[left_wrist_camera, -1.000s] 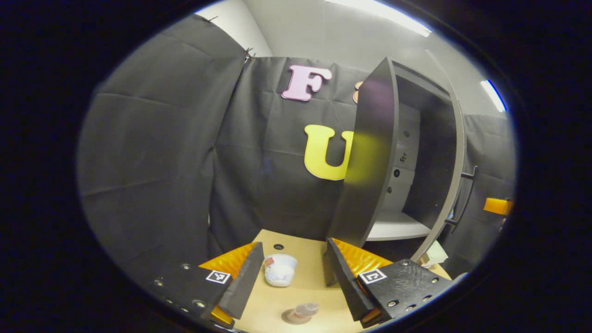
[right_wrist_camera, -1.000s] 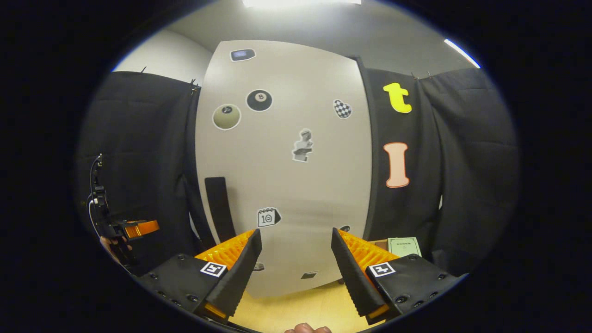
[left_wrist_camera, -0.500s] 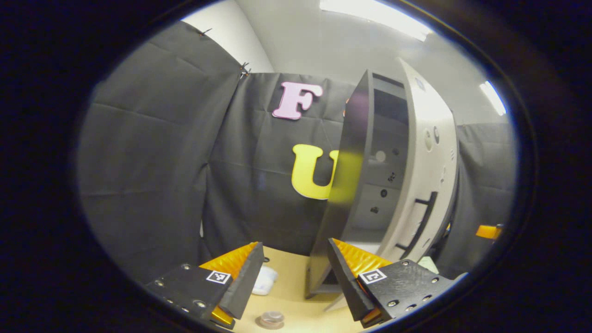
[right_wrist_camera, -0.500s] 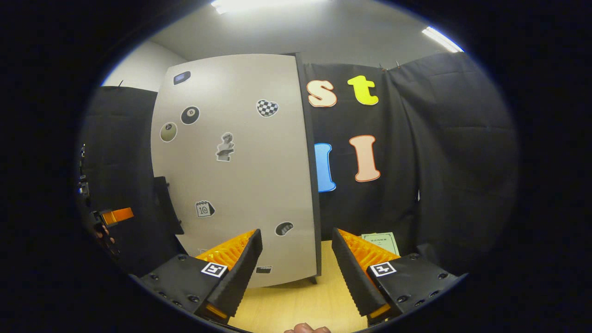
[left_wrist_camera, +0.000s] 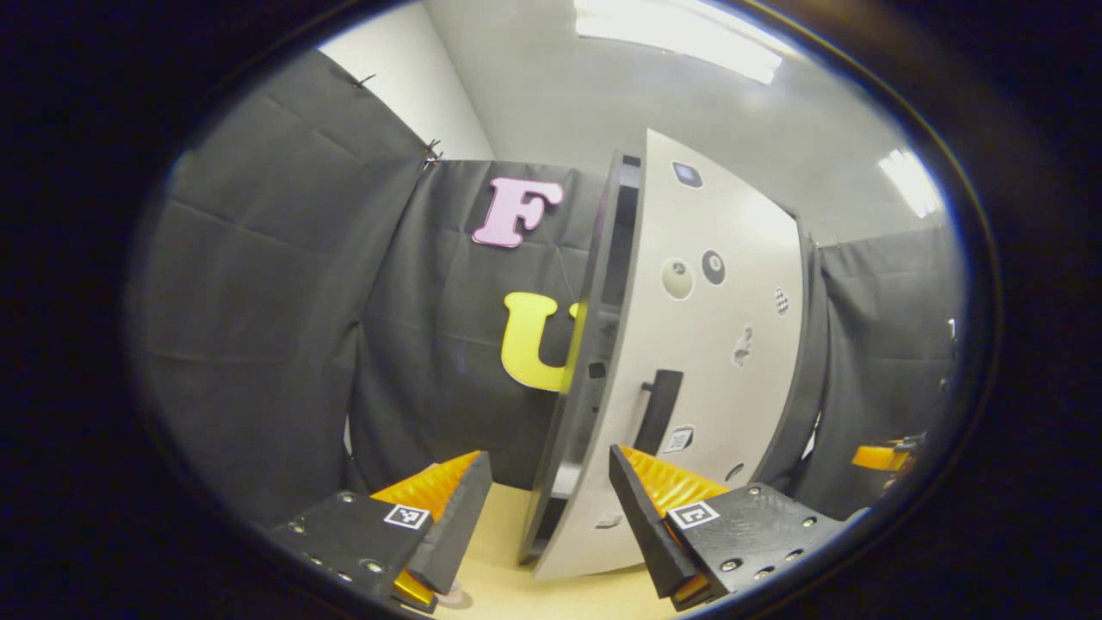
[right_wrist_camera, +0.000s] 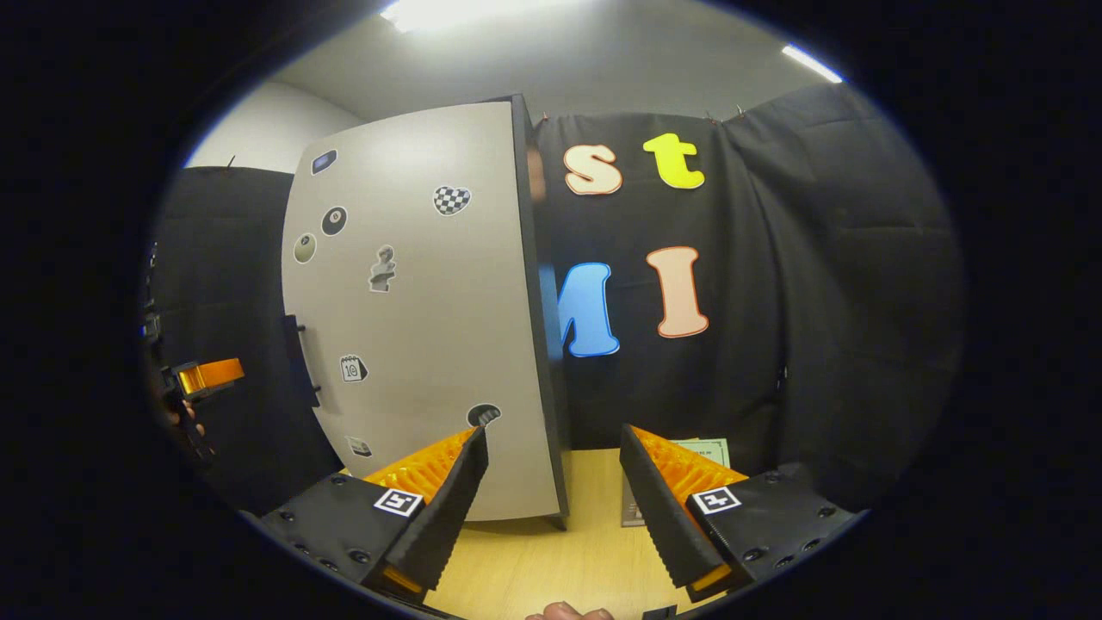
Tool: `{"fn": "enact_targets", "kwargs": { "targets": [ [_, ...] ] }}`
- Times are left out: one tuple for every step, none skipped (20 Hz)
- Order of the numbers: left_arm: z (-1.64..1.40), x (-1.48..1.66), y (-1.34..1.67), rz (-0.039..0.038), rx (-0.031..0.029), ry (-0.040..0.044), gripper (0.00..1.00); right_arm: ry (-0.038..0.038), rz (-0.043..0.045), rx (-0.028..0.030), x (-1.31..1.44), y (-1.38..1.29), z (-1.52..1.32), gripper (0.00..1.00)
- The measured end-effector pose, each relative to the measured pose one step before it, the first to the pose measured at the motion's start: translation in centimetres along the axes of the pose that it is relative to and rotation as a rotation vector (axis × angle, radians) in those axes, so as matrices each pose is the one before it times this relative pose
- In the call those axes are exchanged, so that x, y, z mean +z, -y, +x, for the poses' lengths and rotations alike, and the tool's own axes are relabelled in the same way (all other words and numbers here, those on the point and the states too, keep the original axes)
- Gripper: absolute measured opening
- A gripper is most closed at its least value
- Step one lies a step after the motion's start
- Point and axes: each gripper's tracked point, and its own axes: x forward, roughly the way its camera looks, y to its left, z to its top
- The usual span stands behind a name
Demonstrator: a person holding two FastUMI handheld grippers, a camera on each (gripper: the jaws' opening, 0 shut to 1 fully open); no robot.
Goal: Open the cabinet door with the right hand, grasp the bottle in the cabinet with the left hand and place it on the coaster, then close the cabinet door with the right hand.
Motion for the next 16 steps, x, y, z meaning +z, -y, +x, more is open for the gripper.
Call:
{"fn": "enact_targets", "kwargs": {
  "targets": [
    [-0.328,-0.196,0.926,-0.00194,-0.00329,0.01007,0.83,-0.01008,0.01570,0.01572,-0.227,0.536,0.222,0.98],
    [-0.285,-0.030,0.709,0.00924,0.00122,0.01159,0.85,-0.00428,0.00680,0.01038,-0.077,0.565,0.120,0.98],
    [-0.346,-0.025,0.645,0.01382,0.00508,0.00490,0.85,-0.00153,0.00086,0.00038,-0.107,0.952,0.017,0.98],
    [-0.325,-0.117,0.578,0.01574,0.00322,0.00158,0.83,0.00300,-0.00019,-0.00472,0.007,0.900,0.105,0.98],
    [-0.339,-0.040,0.337,0.00984,0.00855,-0.00459,0.83,0.00748,0.00140,-0.01177,0.146,0.948,0.237,0.98],
    [-0.419,-0.174,0.616,0.00427,0.00563,-0.00149,0.83,0.00134,0.01396,-0.01256,0.048,0.867,0.095,0.98],
    [-0.671,-0.165,0.696,-0.00120,0.00797,-0.00216,0.83,0.00349,0.02896,-0.00059,0.079,0.387,-0.093,0.98],
    [-0.528,-0.083,0.341,-0.00320,0.00889,-0.00124,0.83,0.00943,0.03218,-0.00091,0.238,0.286,-0.136,0.98],
    [-0.621,-0.049,0.206,-0.00513,0.00675,-0.00102,0.83,0.00610,0.02144,-0.01033,0.123,0.630,-0.052,0.98],
    [-0.486,0.015,0.365,-0.00595,0.00136,-0.00197,0.83,0.01348,-0.00566,-0.00674,0.137,0.468,-0.146,0.98],
    [-0.272,-0.235,0.483,-0.00557,-0.00174,-0.00504,0.83,0.01325,-0.02986,-0.01301,0.092,0.581,-0.089,0.98],
    [-0.347,-0.261,0.375,-0.00546,-0.00183,-0.00645,0.83,0.00748,-0.03799,-0.01391,-0.075,0.631,-0.204,0.98],
    [-0.226,-0.541,0.431,-0.00470,-0.00176,-0.01132,0.83,0.00125,-0.02847,-0.00712,-0.337,0.420,-0.322,0.98],
    [-0.418,-0.493,0.405,-0.00071,-0.00210,-0.00760,0.83,-0.00349,-0.01095,-0.00115,-0.365,0.227,-0.371,0.98],
    [-0.616,-0.479,0.223,0.00517,-0.00131,-0.00406,0.83,-0.00782,0.00125,0.00040,-0.593,-0.047,-0.410,0.97],
    [-0.385,-0.465,0.123,0.00832,0.00154,-0.00573,0.83,-0.00588,0.00876,-0.00282,-0.410,0.076,-0.379,0.98]
  ]
}}
